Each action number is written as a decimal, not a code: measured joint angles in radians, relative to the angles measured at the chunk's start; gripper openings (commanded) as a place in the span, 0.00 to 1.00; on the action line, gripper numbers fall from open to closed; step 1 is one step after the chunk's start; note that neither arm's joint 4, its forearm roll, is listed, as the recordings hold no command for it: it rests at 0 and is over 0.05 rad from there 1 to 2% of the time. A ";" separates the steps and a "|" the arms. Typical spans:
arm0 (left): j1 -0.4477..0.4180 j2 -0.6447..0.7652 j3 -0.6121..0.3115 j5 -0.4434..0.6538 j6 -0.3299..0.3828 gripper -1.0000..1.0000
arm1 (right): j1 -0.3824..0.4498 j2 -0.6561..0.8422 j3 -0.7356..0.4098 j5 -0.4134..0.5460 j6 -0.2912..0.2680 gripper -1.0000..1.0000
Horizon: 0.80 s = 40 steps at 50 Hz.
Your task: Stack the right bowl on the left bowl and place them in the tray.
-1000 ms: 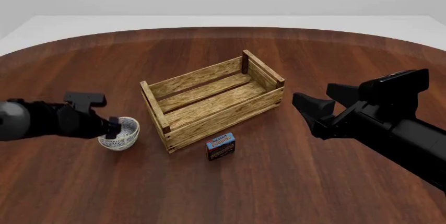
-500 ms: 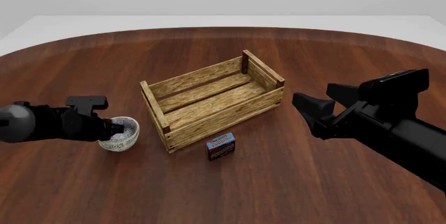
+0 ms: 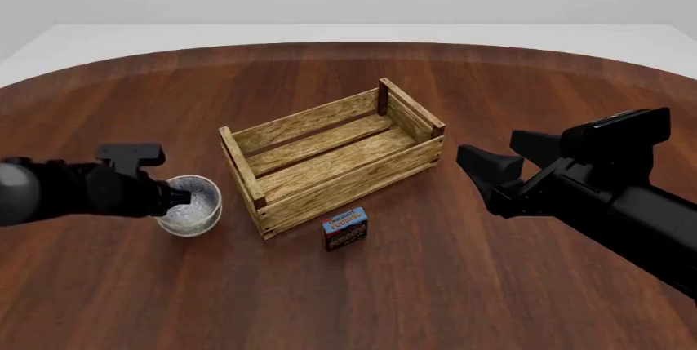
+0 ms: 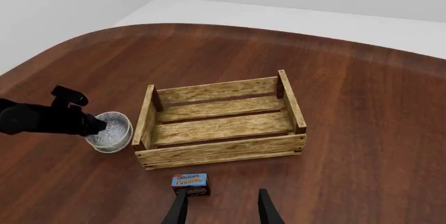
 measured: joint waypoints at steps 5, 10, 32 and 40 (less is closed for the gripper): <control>0.002 -0.033 -0.002 0.023 -0.011 0.00 | 0.000 0.000 0.000 0.000 0.000 1.00; 0.003 -0.070 -0.007 0.049 -0.024 0.00 | 0.000 0.000 0.000 0.000 0.000 1.00; -0.010 -0.203 -0.075 0.158 -0.070 0.00 | 0.000 0.000 0.000 0.000 0.000 1.00; -0.026 -0.221 -0.130 0.204 -0.082 0.00 | 0.000 0.000 0.000 0.000 0.000 1.00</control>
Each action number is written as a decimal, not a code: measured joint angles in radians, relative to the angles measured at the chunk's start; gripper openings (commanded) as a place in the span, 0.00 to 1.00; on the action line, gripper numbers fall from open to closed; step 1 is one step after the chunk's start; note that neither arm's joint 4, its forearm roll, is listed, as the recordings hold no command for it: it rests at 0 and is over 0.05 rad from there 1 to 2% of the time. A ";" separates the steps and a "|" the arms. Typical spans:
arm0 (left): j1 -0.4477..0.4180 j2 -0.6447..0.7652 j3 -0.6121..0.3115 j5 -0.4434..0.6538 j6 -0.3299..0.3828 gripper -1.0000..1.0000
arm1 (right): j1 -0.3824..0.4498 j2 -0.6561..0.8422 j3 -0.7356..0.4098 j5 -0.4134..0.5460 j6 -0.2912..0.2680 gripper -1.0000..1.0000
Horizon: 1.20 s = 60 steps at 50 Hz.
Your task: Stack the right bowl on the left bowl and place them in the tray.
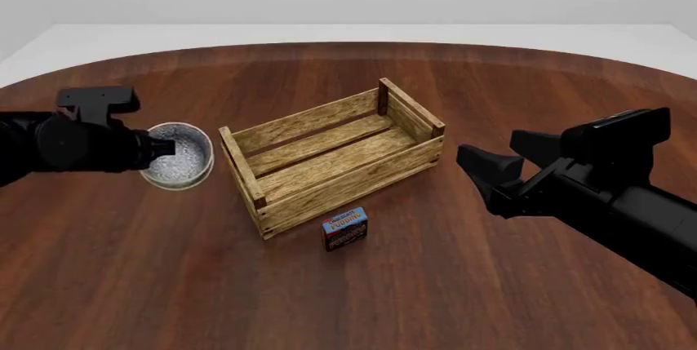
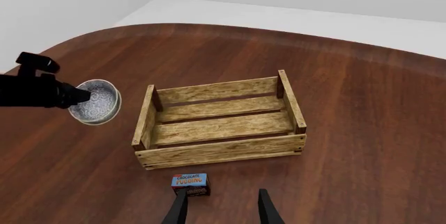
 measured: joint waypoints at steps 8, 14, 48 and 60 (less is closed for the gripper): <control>-0.022 0.000 -0.054 0.033 -0.011 0.00 | 0.000 0.000 0.000 0.000 0.000 1.00; -0.037 0.008 -0.091 0.052 -0.017 0.00 | 0.000 0.000 0.000 0.000 0.000 1.00; -0.137 0.120 -0.283 0.106 -0.057 0.00 | 0.000 0.000 0.000 0.000 0.000 1.00; -0.175 0.169 -0.352 0.120 -0.070 0.00 | 0.000 0.000 0.000 0.000 0.000 1.00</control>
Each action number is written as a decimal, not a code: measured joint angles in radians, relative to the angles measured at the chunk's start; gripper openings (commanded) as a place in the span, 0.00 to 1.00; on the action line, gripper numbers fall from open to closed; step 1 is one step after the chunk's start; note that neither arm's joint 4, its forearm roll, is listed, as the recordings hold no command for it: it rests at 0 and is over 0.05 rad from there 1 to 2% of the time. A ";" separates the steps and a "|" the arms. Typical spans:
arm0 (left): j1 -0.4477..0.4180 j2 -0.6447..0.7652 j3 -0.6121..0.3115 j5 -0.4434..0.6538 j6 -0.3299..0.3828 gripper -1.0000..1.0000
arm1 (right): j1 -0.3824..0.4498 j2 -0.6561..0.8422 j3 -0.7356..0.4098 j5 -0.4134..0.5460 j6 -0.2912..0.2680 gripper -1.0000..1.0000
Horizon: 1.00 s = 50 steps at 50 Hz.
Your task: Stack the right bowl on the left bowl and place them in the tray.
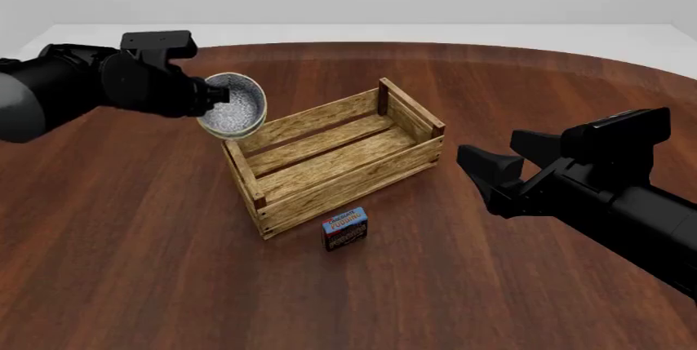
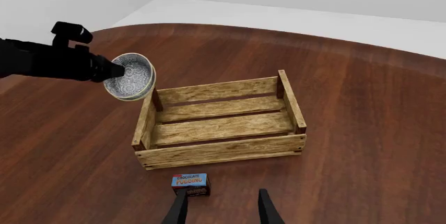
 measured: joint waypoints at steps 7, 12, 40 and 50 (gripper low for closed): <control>-0.020 0.031 -0.034 0.002 -0.005 0.00 | 0.000 0.000 0.000 0.000 0.000 1.00; -0.036 0.054 -0.059 0.002 -0.010 0.00 | 0.000 0.000 0.000 0.000 0.000 1.00; -0.117 0.164 -0.152 -0.005 -0.041 0.00 | 0.000 0.000 0.000 0.000 0.000 1.00; -0.144 0.210 -0.176 -0.013 -0.056 0.00 | 0.000 0.000 0.000 0.000 0.000 1.00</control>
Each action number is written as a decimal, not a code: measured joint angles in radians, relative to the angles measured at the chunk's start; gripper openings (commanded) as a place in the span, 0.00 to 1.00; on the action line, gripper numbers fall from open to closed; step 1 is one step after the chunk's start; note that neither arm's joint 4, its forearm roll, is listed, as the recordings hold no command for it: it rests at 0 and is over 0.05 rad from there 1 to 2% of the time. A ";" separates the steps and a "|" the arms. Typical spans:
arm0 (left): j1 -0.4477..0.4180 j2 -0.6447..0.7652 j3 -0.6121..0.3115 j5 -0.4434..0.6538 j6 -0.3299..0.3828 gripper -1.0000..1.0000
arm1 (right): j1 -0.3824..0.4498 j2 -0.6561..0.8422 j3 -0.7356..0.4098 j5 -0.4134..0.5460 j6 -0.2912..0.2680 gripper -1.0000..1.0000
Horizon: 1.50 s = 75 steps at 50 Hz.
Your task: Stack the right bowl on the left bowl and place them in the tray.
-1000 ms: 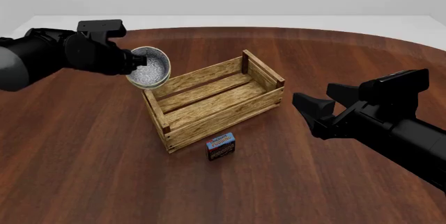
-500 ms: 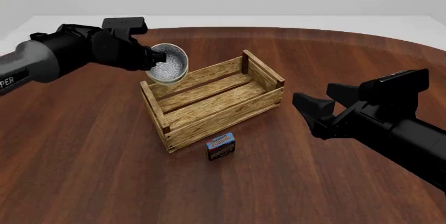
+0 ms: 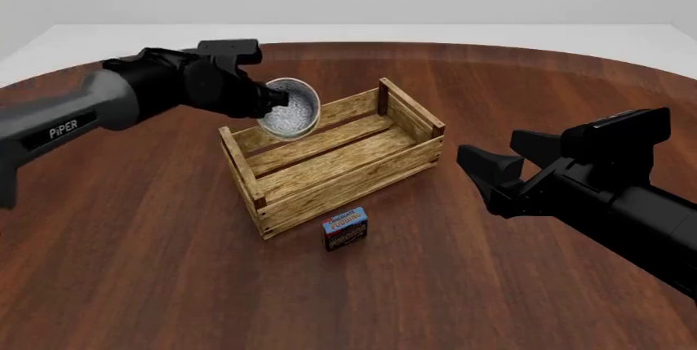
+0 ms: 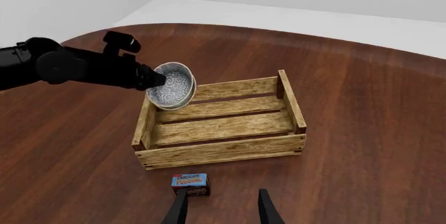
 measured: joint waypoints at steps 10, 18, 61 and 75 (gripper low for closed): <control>-0.014 0.052 -0.037 -0.004 -0.017 0.00 | 0.000 0.000 0.000 0.000 0.000 1.00; -0.021 0.096 -0.069 -0.008 -0.033 0.00 | 0.000 0.000 0.000 0.000 0.000 1.00; -0.018 0.289 -0.151 -0.036 -0.067 0.00 | 0.000 0.000 0.000 0.000 0.000 1.00; -0.016 0.319 -0.155 -0.037 -0.061 0.00 | 0.000 0.000 0.000 0.000 0.000 1.00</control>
